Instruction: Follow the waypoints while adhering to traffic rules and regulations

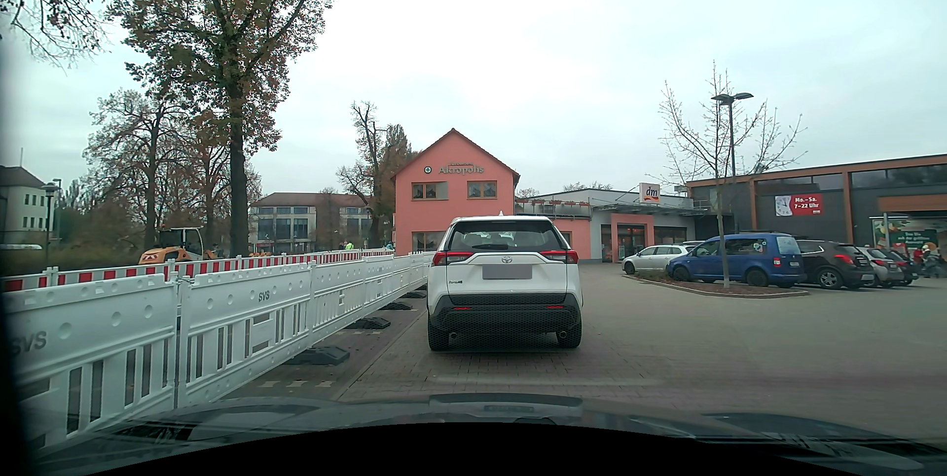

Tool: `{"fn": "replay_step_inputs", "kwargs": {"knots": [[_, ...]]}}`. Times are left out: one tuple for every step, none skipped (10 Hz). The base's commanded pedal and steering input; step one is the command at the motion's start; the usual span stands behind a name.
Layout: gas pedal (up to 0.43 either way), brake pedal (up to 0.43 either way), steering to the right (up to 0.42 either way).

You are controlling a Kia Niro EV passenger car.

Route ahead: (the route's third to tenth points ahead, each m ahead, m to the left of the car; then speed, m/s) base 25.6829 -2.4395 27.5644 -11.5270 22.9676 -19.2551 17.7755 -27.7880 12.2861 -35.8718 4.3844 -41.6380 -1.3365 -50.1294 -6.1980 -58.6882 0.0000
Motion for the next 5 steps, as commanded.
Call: {"fn": "replay_step_inputs", "kwargs": {"knots": [[0.000,0.573,-0.014],[0.000,0.573,-0.014],[0.000,0.567,-0.014],[0.000,0.567,-0.014],[0.000,0.543,-0.014]]}}
